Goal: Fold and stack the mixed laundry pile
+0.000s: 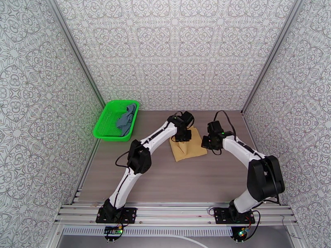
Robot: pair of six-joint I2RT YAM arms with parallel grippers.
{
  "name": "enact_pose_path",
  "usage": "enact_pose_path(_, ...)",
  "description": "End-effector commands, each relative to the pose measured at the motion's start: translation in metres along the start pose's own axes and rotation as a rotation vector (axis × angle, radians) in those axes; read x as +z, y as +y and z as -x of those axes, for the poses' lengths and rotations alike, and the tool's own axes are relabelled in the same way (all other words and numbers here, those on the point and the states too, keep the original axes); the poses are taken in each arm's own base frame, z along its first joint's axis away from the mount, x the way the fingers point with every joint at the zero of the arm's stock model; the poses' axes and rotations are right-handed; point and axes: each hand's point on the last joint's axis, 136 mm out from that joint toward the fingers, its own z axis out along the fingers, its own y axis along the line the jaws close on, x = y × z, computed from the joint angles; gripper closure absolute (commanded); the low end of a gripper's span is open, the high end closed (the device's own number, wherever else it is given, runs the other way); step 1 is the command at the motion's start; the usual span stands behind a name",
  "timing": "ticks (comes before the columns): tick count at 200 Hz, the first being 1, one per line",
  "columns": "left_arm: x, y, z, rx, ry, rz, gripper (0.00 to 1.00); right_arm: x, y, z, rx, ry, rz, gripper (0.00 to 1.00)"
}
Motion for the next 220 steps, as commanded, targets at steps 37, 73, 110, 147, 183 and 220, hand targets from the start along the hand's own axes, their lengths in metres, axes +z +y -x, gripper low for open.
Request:
enact_pose_path(37,0.043,-0.011,0.003,-0.079,0.040,-0.106,0.89,0.037,-0.014,-0.023,0.001,0.075,-0.030,1.00)
enact_pose_path(73,0.049,-0.013,0.010,-0.105,0.018,-0.138,0.45,0.039,-0.018,-0.032,0.004,0.089,-0.031,1.00)
enact_pose_path(110,0.034,-0.029,0.027,-0.099,-0.055,-0.216,0.01,0.036,-0.016,-0.037,0.011,0.093,-0.009,1.00)
enact_pose_path(147,0.001,-0.060,0.044,-0.055,-0.114,-0.358,0.01,0.026,-0.011,-0.035,0.007,0.086,0.015,1.00)
enact_pose_path(183,-0.060,-0.098,0.062,0.029,-0.199,-0.521,0.01,0.005,-0.006,-0.028,-0.002,0.057,0.031,1.00)
enact_pose_path(220,-0.104,-0.115,0.067,0.078,-0.235,-0.614,0.01,-0.012,0.010,-0.024,0.018,0.041,0.122,0.95)
